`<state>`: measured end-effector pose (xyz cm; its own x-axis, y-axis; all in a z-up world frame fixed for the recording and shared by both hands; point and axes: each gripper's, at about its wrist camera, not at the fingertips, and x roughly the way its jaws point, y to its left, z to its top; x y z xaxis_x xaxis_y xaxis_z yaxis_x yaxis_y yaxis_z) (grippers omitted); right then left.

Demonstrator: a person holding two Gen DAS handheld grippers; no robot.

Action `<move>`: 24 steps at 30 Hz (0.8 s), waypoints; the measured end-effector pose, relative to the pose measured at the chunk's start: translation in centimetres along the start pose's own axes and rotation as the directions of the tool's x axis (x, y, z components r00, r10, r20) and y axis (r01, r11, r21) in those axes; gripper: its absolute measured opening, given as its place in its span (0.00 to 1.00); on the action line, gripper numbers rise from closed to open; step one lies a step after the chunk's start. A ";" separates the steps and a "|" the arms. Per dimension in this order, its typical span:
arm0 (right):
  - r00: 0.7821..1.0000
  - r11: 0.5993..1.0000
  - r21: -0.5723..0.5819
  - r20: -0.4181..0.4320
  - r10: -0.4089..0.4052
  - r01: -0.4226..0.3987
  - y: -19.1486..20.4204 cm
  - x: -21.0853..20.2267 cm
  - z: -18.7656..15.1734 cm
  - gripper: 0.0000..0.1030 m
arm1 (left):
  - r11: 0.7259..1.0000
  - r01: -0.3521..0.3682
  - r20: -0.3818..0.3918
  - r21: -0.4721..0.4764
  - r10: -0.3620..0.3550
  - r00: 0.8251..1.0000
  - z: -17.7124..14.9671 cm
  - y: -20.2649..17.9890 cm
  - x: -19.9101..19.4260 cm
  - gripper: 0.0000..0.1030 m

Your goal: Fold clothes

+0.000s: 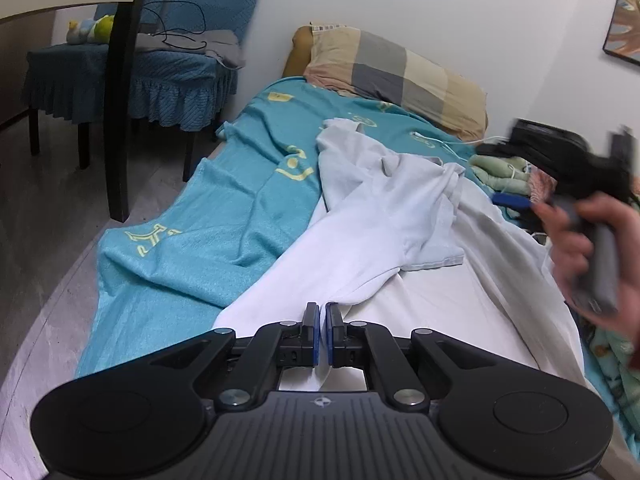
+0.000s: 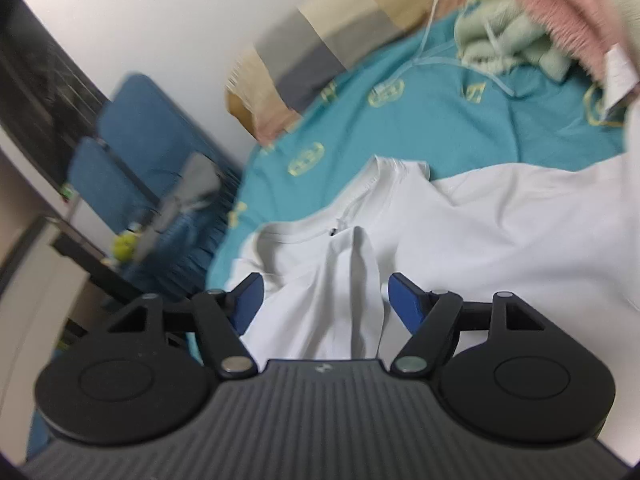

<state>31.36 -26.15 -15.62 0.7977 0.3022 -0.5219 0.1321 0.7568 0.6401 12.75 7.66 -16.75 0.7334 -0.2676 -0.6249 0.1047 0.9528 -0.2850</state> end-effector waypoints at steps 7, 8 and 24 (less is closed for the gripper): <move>0.997 0.994 0.111 -0.074 -0.005 0.013 -1.4 -1.3 -4.5 0.62 | 1.000 -0.027 0.008 -0.006 0.027 1.000 -0.2 -0.2 -0.7 0.07; 0.996 0.991 0.133 -0.087 -0.010 0.022 -1.3 -1.0 -5.1 0.60 | 0.999 -0.030 0.008 -0.009 0.030 1.000 -0.2 -0.2 -0.7 0.07; 0.982 0.977 0.151 0.087 -0.167 0.153 -2.1 -2.7 -5.6 0.05 | 0.995 0.104 -0.010 -0.016 -0.104 0.995 -0.7 -2.0 -2.3 0.06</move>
<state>25.59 -25.31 -18.74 0.8126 0.1194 -0.5705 0.3402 0.6976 0.6305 10.37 6.31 -15.24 0.7117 -0.3664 -0.5994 0.1694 0.9176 -0.3597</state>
